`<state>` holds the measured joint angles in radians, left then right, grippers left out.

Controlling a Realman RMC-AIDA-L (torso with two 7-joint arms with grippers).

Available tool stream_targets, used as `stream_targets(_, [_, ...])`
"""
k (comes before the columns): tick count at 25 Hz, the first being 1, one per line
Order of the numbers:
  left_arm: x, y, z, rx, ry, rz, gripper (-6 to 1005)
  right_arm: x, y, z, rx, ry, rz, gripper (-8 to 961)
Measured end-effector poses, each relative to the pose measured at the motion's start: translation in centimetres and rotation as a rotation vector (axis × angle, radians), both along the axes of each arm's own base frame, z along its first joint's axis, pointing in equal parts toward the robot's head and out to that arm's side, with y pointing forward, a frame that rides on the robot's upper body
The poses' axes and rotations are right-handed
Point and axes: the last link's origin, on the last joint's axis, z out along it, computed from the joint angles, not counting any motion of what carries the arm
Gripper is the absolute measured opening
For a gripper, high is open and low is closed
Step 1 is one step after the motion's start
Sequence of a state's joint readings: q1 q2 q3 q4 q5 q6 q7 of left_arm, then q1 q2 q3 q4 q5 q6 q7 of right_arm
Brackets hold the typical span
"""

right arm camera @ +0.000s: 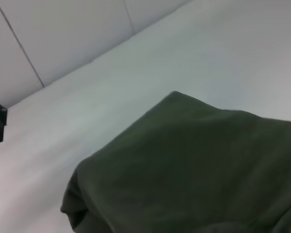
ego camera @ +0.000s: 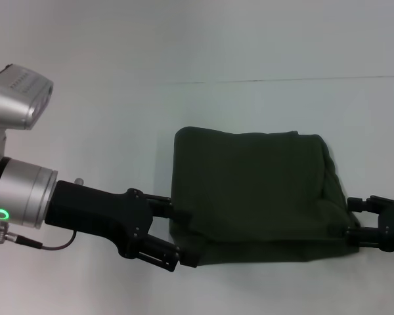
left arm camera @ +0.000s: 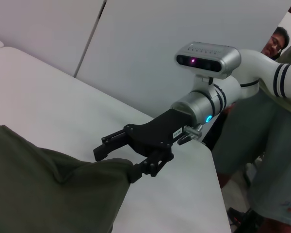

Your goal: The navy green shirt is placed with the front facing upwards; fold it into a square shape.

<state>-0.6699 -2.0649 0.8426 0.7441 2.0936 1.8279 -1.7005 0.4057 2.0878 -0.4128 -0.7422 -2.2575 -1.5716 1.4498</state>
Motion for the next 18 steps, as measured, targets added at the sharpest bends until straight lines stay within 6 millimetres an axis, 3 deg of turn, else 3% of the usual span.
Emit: stream_targets(18, [-0.03, 0.00, -0.10, 0.003, 0.000, 0.002, 920, -0.26, -0.17, -0.23, -0.064, 0.018, -0.037, 887])
